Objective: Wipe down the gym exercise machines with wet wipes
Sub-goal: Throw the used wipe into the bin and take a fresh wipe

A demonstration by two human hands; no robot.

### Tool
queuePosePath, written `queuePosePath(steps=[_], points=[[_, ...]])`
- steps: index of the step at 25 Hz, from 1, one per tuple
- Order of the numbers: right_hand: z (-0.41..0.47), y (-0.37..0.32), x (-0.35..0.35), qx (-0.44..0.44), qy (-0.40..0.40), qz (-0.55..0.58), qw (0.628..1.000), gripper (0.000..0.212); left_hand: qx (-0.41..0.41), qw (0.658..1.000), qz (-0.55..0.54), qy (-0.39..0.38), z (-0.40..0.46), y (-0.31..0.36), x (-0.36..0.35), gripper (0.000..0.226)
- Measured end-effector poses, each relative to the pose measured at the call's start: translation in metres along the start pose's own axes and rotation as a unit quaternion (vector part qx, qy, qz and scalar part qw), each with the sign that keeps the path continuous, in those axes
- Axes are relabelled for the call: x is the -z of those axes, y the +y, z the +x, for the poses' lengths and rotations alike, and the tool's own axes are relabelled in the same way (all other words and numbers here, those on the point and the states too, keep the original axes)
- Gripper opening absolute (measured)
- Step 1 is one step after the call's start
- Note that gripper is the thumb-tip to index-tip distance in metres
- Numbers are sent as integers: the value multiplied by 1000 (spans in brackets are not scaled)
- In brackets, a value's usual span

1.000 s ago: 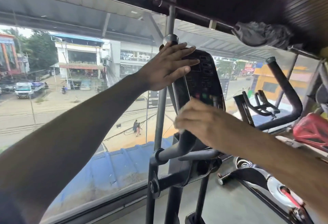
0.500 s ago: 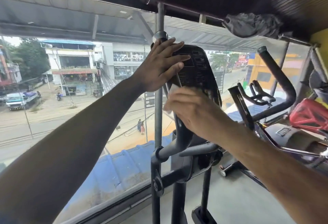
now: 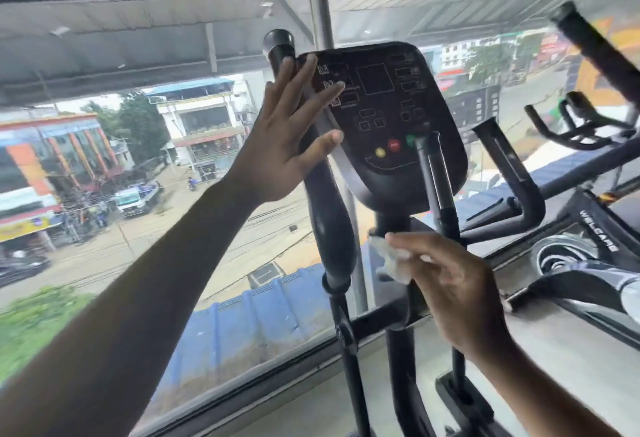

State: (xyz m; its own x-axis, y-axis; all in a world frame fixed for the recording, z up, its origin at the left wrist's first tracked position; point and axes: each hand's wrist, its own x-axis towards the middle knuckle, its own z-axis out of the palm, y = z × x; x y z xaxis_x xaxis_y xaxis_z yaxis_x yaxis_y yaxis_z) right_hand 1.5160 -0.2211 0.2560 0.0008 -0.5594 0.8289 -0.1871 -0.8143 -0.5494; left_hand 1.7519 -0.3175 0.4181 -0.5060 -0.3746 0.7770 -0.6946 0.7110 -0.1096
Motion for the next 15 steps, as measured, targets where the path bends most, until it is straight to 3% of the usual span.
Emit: queuePosePath(steps=[1,3,10,15], points=[[2,6,-4,-54,43,53,996,22,-7,1000,2,1,-9,4,-2,63],[9,13,-22,-101,52,114,987,19,11,1000,7,-9,-21,11,-2,63],[-13,46,-63,3,34,45,998,22,96,988,89,-80,-45,55,9,68],[-7,81,-76,-141,5,74,987,22,161,978,119,-50,-51,84,-5,76]])
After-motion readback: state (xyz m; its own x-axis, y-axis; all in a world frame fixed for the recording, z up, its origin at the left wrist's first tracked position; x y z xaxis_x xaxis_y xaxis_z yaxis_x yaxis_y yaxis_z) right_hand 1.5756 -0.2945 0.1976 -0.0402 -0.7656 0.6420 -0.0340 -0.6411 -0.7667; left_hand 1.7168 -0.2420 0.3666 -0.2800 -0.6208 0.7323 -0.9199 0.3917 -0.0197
